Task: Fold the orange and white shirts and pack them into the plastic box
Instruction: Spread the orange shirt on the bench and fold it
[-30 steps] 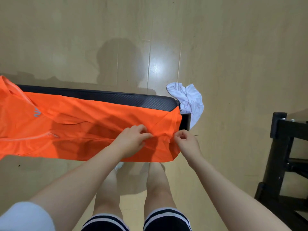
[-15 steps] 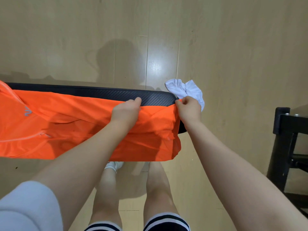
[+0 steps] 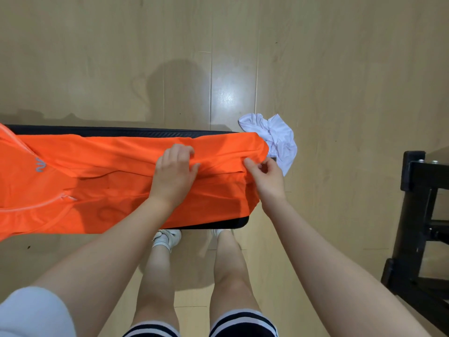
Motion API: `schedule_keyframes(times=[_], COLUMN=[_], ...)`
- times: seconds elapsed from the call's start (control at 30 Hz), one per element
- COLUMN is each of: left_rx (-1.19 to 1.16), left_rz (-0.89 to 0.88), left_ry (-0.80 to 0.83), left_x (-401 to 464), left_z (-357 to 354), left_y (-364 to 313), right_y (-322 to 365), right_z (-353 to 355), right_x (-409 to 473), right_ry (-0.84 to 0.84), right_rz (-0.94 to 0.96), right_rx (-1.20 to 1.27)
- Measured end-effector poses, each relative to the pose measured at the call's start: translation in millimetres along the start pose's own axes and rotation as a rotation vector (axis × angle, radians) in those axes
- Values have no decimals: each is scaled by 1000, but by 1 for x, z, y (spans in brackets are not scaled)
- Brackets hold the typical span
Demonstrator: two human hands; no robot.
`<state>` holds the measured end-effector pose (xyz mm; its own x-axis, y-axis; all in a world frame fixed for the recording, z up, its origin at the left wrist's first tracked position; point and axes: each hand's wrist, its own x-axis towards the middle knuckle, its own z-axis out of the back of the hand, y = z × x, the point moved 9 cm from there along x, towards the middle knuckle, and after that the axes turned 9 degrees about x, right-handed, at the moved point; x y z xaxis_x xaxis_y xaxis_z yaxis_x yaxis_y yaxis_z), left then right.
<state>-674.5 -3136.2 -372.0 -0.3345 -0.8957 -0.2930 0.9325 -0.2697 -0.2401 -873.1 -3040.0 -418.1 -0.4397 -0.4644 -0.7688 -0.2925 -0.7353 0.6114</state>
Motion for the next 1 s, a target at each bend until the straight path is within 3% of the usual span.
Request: schedule_keyframes(times=[0.17,0.33,0.47,0.63,0.77,0.87,0.93,1.0], left_rx=[146,141,177,163,186,110,33,-39], left_rz=[-175,-203,-206,-208,-247,-171,-44,105], left_ry=[64,80,150,26,79,177,217,229], left_x=[-32,-44,-47,-47,-47,-49,-53,-59], left_z=[-20,-27,-35,-23,-24,-25,-17,-3], left_y=[-9,-11,-8,-1,-5,7,26,54], right_y=[6,5,-13,-19,-29,-34,-8,25], right_z=[-7,10,6,6,18,31,20,-15], right_x=[-6,-8,-17,-30,-32,-36,-47,-65], right_ry=[-10,-66,86,110,48,-85,-192,-194], right_rz=[121,96,27,204,57,-67,81,328], right_rx=[-262,-235,-193,-549,-515,-749,-891,-910])
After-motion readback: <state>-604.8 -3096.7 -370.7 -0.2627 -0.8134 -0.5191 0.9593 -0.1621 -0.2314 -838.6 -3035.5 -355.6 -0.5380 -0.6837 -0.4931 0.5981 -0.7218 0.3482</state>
